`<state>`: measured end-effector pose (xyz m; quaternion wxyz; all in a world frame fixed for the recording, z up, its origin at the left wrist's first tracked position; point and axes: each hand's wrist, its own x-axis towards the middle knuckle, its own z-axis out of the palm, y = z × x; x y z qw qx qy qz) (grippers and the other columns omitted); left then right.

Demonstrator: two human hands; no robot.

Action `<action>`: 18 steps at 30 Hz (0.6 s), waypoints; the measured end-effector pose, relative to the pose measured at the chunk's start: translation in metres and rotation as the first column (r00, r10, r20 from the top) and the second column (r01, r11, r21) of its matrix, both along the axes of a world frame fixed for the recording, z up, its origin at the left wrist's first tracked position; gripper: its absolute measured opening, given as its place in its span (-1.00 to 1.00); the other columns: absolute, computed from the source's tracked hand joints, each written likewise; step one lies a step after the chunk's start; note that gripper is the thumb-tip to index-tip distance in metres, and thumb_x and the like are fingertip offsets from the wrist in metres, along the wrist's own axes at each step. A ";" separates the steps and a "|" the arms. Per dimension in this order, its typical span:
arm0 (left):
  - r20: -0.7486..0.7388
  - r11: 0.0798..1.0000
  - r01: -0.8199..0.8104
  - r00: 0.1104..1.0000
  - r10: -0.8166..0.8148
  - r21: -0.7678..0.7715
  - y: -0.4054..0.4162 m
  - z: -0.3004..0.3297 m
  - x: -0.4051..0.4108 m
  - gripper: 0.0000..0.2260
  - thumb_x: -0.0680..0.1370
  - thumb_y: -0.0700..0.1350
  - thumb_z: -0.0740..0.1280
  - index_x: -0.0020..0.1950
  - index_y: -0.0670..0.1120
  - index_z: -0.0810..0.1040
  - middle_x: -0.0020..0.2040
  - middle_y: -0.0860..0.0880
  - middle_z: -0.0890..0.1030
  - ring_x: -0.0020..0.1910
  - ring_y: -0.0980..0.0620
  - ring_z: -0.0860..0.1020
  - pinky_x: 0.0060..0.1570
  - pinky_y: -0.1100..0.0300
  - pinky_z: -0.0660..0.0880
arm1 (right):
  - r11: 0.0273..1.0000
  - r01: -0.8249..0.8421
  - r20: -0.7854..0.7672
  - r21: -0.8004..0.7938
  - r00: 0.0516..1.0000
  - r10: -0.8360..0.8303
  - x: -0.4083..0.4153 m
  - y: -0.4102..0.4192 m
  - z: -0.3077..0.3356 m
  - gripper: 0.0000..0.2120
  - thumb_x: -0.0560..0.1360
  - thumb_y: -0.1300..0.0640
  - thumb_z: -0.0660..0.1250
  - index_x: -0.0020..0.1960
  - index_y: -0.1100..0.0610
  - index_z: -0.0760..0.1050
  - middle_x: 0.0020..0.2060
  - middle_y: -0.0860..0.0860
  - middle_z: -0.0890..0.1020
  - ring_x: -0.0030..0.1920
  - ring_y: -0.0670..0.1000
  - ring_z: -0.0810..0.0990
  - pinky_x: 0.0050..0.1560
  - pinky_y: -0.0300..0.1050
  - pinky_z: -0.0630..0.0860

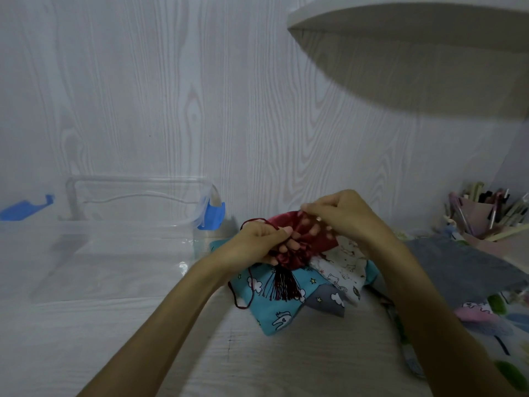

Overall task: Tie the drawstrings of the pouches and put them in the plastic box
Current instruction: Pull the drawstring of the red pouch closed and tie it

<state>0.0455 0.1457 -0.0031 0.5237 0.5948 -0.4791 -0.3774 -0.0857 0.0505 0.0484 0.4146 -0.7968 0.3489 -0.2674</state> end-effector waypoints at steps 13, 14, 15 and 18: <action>-0.255 0.997 -0.079 0.964 0.071 -0.021 0.004 0.002 0.006 -0.85 0.50 -0.12 0.36 -0.02 -0.15 0.66 -0.11 0.00 0.71 -0.18 0.23 0.65 -0.24 0.43 0.53 | 0.955 0.297 -0.313 -0.024 0.905 -0.289 -0.051 -0.052 0.004 -0.53 0.48 0.14 0.38 0.31 0.27 0.36 -0.24 0.10 0.56 -0.38 -0.02 0.44 -0.38 -0.17 0.40; -0.251 0.997 -0.074 0.966 0.067 -0.016 0.004 0.002 0.006 -0.85 0.50 -0.12 0.36 -0.01 -0.15 0.66 -0.10 -0.01 0.71 -0.17 0.22 0.65 -0.22 0.42 0.54 | 0.934 0.335 -0.389 -0.126 0.849 -0.357 -0.054 -0.054 0.001 -0.45 0.47 0.13 0.39 0.37 0.27 0.28 -0.07 0.17 0.56 -0.24 0.07 0.53 -0.24 -0.07 0.49; -0.246 0.998 -0.069 0.967 0.064 -0.012 0.004 0.002 0.006 -0.84 0.50 -0.12 0.36 -0.01 -0.15 0.66 -0.09 -0.02 0.71 -0.16 0.21 0.65 -0.21 0.42 0.55 | 0.912 0.342 -0.400 -0.227 0.821 -0.407 -0.054 -0.054 0.001 -0.39 0.47 0.13 0.39 0.41 0.25 0.22 0.10 0.21 0.53 -0.07 0.15 0.56 -0.06 0.00 0.52; -0.235 0.998 -0.057 0.970 0.055 -0.004 0.005 0.002 0.005 -0.85 0.50 -0.14 0.36 -0.01 -0.14 0.66 -0.09 -0.02 0.71 -0.15 0.20 0.66 -0.20 0.41 0.55 | 0.932 0.105 -0.229 -0.346 0.954 -0.193 -0.047 -0.036 0.014 -0.56 0.47 0.05 0.38 0.32 0.08 0.42 0.20 0.02 0.54 0.03 0.00 0.55 0.00 -0.14 0.44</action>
